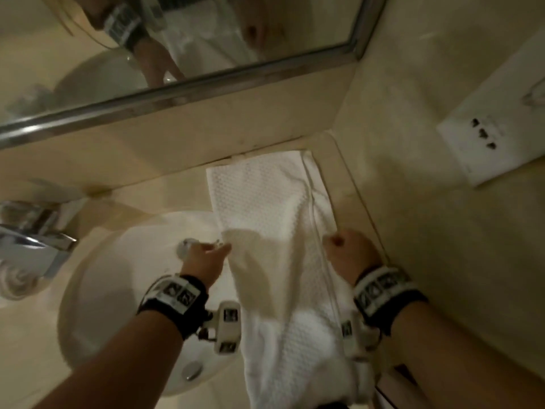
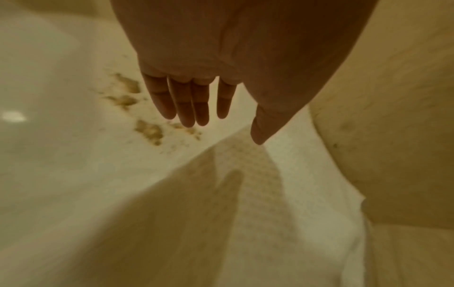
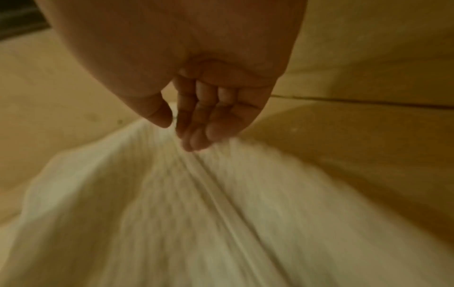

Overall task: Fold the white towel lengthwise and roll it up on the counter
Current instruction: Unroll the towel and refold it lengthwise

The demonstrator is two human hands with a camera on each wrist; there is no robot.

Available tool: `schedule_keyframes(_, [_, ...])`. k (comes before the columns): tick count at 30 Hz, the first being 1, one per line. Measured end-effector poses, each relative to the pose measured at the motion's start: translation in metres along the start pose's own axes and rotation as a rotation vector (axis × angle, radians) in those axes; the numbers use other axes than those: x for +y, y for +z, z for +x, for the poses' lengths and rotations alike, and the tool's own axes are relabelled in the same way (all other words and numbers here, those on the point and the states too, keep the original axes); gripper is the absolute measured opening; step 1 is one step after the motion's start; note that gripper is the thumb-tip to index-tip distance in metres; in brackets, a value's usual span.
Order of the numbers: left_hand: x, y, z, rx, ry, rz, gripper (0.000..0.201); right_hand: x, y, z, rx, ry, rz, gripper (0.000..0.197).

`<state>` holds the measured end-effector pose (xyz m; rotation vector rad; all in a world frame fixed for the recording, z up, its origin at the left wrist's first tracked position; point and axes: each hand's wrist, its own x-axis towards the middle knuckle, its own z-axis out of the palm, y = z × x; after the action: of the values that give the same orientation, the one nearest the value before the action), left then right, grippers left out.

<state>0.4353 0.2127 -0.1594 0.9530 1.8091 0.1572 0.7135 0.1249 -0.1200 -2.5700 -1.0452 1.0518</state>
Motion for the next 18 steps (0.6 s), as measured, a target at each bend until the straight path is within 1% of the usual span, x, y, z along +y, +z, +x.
schedule_keyframes(1, [-0.016,0.006,-0.003,-0.053,-0.034,0.039,0.077,0.010,0.012,-0.015,-0.040,0.015,-0.024,0.033])
schedule_keyframes(2, [-0.029,0.010,-0.008,-0.112,-0.059,0.074,0.076,0.017,0.021,-0.029,-0.050,0.012,-0.031,0.030])
schedule_keyframes(4, [-0.042,0.017,-0.023,-0.243,-0.110,0.046,0.053,0.023,0.034,-0.044,-0.021,0.003,-0.028,0.027])
schedule_keyframes(6, [-0.051,0.021,-0.034,-0.329,-0.179,-0.042,0.034,0.022,0.042,-0.049,-0.022,0.046,0.026,0.029])
schedule_keyframes(8, [-0.053,0.024,-0.041,-0.343,-0.214,-0.135,0.029,0.020,0.049,-0.050,-0.045,0.080,0.054,0.030])
schedule_keyframes(10, [-0.051,0.025,-0.045,-0.334,-0.190,-0.195,0.026,0.017,0.053,-0.051,-0.029,0.034,0.011,0.021])
schedule_keyframes(12, [-0.047,0.025,-0.049,-0.321,-0.154,-0.208,0.023,0.013,0.050,-0.053,-0.011,-0.031,-0.032,0.018])
schedule_keyframes(14, [-0.043,0.023,-0.052,-0.309,-0.137,-0.198,0.023,0.011,0.044,-0.056,-0.028,-0.037,0.034,0.016])
schedule_keyframes(15, [-0.042,0.022,-0.054,-0.307,-0.133,-0.201,0.023,0.011,0.040,-0.058,-0.007,-0.023,0.082,0.017])
schedule_keyframes(18, [-0.042,0.020,-0.056,-0.303,-0.107,-0.160,0.027,0.022,0.030,-0.064,0.159,0.057,0.200,0.017])
